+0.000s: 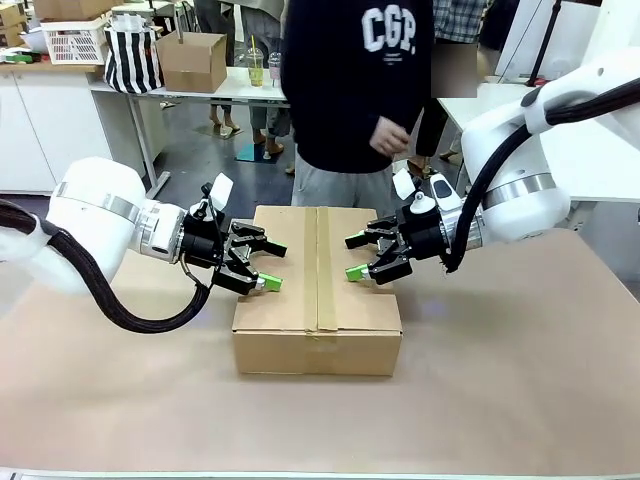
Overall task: Pack the gift set into the box.
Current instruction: Press and hold the closed box until the human finishes sealing it.
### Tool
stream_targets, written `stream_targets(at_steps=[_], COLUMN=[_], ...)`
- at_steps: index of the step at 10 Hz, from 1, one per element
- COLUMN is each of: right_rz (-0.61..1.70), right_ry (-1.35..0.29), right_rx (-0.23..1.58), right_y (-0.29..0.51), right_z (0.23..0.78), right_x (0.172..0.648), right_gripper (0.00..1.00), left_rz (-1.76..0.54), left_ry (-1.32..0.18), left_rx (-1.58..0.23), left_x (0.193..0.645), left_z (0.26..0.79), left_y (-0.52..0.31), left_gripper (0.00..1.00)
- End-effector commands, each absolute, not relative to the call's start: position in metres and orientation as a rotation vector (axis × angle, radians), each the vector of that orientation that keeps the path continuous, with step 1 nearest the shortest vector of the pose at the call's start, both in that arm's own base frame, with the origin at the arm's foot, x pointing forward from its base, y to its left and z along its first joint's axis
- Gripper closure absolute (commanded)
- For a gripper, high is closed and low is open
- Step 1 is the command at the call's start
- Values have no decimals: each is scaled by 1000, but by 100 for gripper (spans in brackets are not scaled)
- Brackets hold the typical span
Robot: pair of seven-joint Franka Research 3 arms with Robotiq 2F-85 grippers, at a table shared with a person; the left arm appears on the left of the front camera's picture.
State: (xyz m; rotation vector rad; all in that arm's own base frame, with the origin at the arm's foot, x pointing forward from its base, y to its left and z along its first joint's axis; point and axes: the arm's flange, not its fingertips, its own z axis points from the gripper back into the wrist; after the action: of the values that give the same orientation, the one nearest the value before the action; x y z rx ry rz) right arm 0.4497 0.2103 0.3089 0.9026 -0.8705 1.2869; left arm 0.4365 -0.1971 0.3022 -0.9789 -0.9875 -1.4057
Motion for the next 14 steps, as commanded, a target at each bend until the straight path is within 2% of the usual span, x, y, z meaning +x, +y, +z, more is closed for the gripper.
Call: stream_targets(at_steps=[1, 14], right_rz=[1288, 1288], right_ry=[-871, -871], right_rx=[898, 898], right_y=[210, 210], right_z=[308, 308], right_x=[450, 450], right_gripper=[0, 0], left_rz=[-1400, -1400], left_ry=[-985, -985], left_rx=[-990, -990], left_x=[436, 436], left_z=[300, 300], left_y=[-196, -196], left_gripper=[0, 0])
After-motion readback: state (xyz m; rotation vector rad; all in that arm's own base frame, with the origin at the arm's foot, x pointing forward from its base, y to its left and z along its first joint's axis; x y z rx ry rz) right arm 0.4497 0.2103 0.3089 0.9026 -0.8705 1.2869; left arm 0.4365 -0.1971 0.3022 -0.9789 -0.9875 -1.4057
